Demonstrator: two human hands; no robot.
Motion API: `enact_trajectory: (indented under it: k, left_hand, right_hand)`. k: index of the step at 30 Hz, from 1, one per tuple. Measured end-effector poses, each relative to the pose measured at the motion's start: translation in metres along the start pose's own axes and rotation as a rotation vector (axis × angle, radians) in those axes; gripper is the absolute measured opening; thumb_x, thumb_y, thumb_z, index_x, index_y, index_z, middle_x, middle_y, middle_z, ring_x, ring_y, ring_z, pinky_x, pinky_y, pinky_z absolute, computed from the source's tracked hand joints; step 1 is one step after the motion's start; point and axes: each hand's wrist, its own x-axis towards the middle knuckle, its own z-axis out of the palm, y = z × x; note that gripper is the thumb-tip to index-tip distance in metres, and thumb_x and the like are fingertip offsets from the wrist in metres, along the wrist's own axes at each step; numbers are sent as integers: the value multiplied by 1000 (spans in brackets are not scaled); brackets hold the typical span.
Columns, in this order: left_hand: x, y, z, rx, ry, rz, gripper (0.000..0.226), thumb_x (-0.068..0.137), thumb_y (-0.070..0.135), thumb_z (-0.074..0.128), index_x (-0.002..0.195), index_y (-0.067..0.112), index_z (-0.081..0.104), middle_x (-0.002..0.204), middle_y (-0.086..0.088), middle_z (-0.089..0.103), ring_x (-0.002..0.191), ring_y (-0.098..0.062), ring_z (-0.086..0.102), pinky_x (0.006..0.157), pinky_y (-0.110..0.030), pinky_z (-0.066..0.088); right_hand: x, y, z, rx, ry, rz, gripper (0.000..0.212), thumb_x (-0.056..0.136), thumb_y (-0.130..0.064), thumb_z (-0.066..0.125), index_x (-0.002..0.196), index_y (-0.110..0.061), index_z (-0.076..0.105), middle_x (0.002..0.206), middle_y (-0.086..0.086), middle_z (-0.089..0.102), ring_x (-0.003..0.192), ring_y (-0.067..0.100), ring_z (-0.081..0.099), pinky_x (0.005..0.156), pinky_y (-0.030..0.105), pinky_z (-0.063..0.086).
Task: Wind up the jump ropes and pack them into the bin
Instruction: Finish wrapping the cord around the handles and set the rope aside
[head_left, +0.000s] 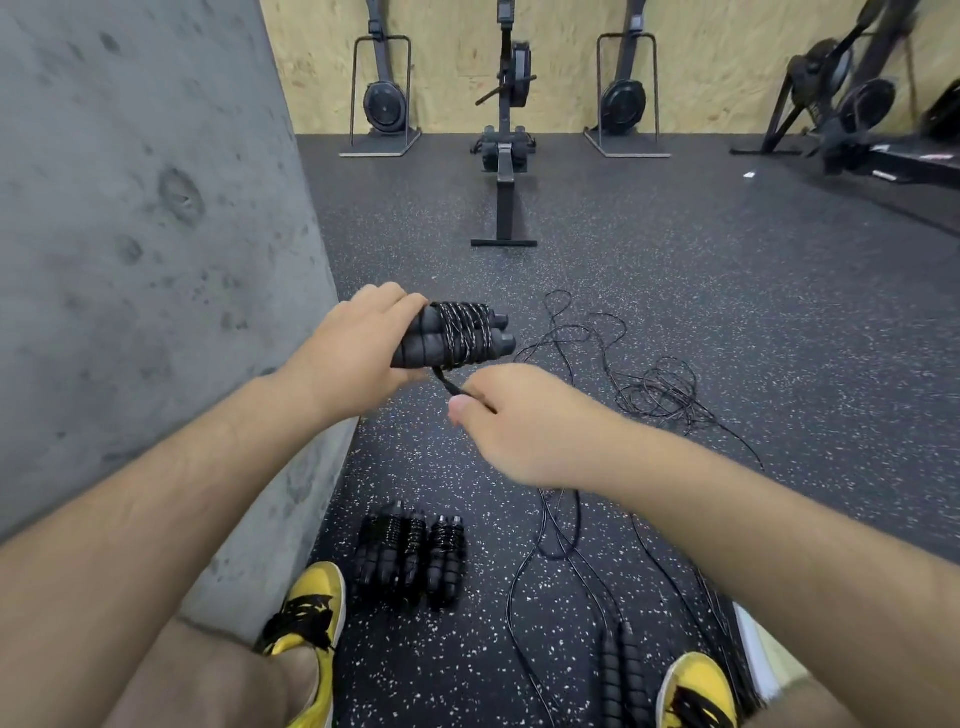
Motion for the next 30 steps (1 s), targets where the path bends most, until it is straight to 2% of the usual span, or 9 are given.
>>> enact_trajectory:
  k: [5,10,15,19,22,25,27,29,30]
  left_hand:
    - [-2,5,-1,5,22,91,52,78,35,83,118,14,57,107,-4,55,98,-31,53,82,-50,50]
    - [-7,22,-2,10,18,269,51,79,32,79,123,19,57,108,1,55,94,-26,52,77,-46,50]
    - [-9,37,-12,-92,-9,403,54,78,30,81,125,15,58,111,2,57,94,-23,53,81,-45,49]
    - [-14,52,-26,-271,-21,427,52,82,35,76,125,15,56,112,4,55,100,-19,51,91,-40,46]
    - [-21,57,-32,-439,-33,342,61,80,41,69,133,18,49,120,7,53,112,-12,51,100,-32,42]
    - [-26,62,-31,-714,-135,229,65,78,21,76,135,19,44,129,4,54,125,-15,55,107,-35,45]
    - [-25,64,-29,-832,-165,166,66,78,9,76,134,20,43,131,3,55,126,-16,57,108,-36,46]
    - [-22,62,-28,-737,-71,119,61,76,14,70,131,20,43,129,0,54,123,-15,55,107,-34,43]
    - [-19,59,-27,-622,0,103,58,76,17,67,128,20,45,125,-1,53,119,-16,52,104,-32,41]
  right_hand:
    - [-17,-2,-32,-424,168,-149,21,103,-36,37,89,-23,46,81,-3,49,77,25,48,66,32,31]
    - [-10,14,-51,-575,281,-291,29,104,-40,35,109,-27,60,97,-7,61,92,21,58,73,34,42]
    - [10,46,-62,-461,374,-369,23,102,-41,44,106,-34,65,92,-13,58,94,15,60,71,29,39]
    - [20,66,-64,-186,318,-360,20,100,-37,50,102,-29,68,92,-17,63,91,6,57,83,34,48]
    - [25,79,-59,14,297,-313,17,101,-25,55,102,-20,71,83,-21,65,82,-4,59,77,17,44]
    - [24,82,-45,109,127,-201,14,100,-9,53,95,-8,67,81,-6,70,72,-3,65,67,14,50]
    - [27,76,-29,245,87,-135,25,101,1,42,81,-4,56,64,1,67,59,0,63,58,11,50]
    - [29,65,-17,436,-14,13,35,106,-13,37,75,-10,53,65,3,59,60,4,54,66,9,49]
    - [27,65,-1,291,-102,-12,36,106,-19,37,73,-18,51,70,-1,54,62,3,47,64,10,47]
